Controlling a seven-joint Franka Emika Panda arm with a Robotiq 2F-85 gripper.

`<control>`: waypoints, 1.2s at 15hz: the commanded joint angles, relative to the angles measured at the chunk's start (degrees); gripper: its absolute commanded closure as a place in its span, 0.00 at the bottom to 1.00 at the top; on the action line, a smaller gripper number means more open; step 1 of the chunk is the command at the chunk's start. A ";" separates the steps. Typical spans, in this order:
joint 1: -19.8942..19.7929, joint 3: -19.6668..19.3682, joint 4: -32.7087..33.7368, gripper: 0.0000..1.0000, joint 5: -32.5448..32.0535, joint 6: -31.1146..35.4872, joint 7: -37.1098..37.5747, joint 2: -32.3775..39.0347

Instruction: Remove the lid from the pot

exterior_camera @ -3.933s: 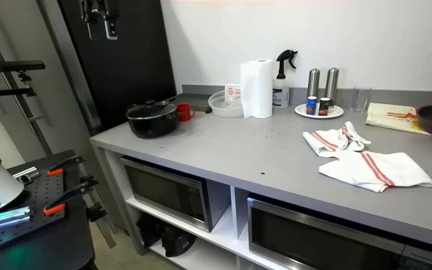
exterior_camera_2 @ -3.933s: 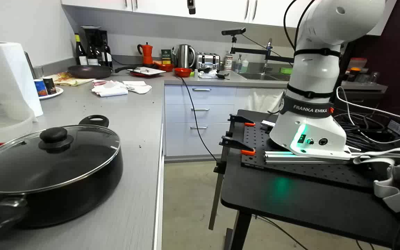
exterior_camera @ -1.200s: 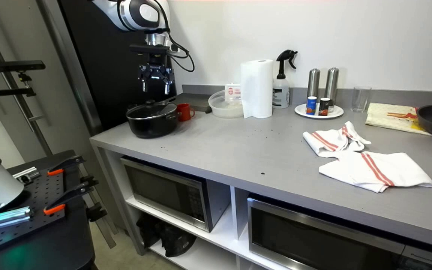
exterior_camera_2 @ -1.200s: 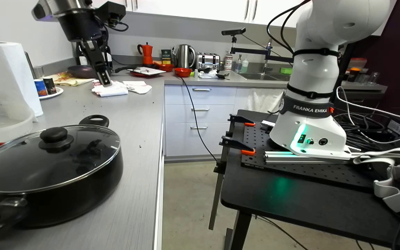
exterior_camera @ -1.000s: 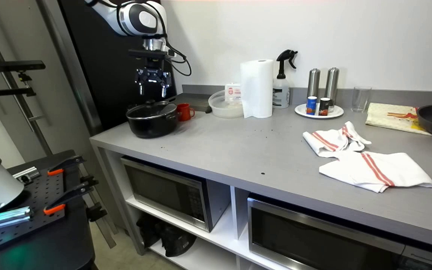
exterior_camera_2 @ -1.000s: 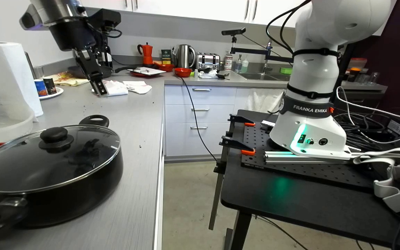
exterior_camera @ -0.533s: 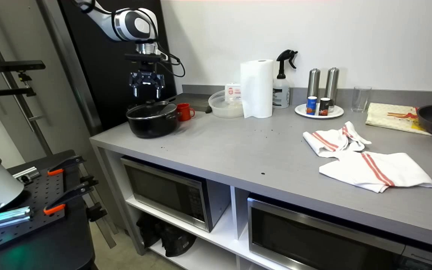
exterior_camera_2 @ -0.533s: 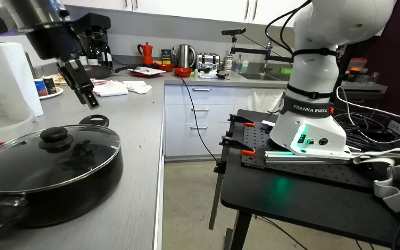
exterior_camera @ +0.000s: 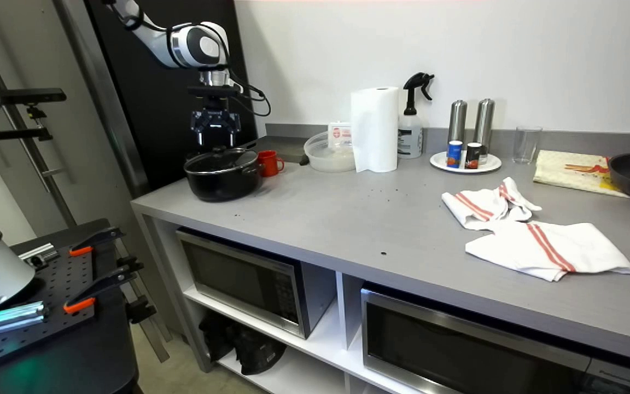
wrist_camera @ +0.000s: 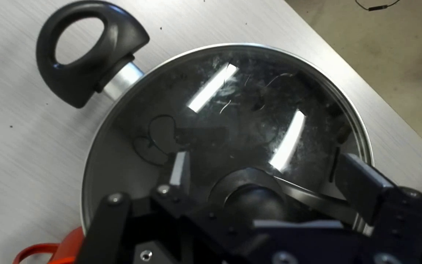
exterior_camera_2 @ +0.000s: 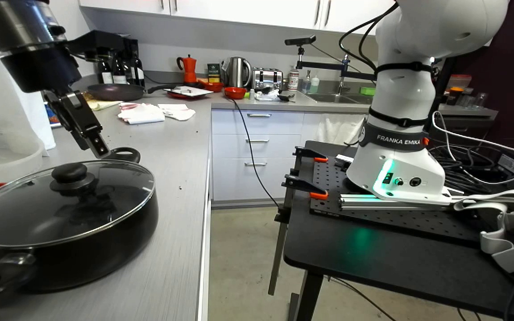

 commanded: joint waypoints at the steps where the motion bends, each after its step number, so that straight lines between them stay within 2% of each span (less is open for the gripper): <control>1: 0.41 0.54 4.58 0.00 -1.18 0.69 -2.40 3.88; 12: 1.42 1.50 10.23 0.00 -0.63 0.46 -5.60 8.62; 13: 1.44 1.54 10.46 0.25 -0.58 0.29 -5.79 8.74; 15: 1.38 1.54 10.61 0.32 -0.49 0.30 -6.27 8.75; 18: 1.28 1.53 10.79 0.56 -0.35 0.06 -6.53 8.75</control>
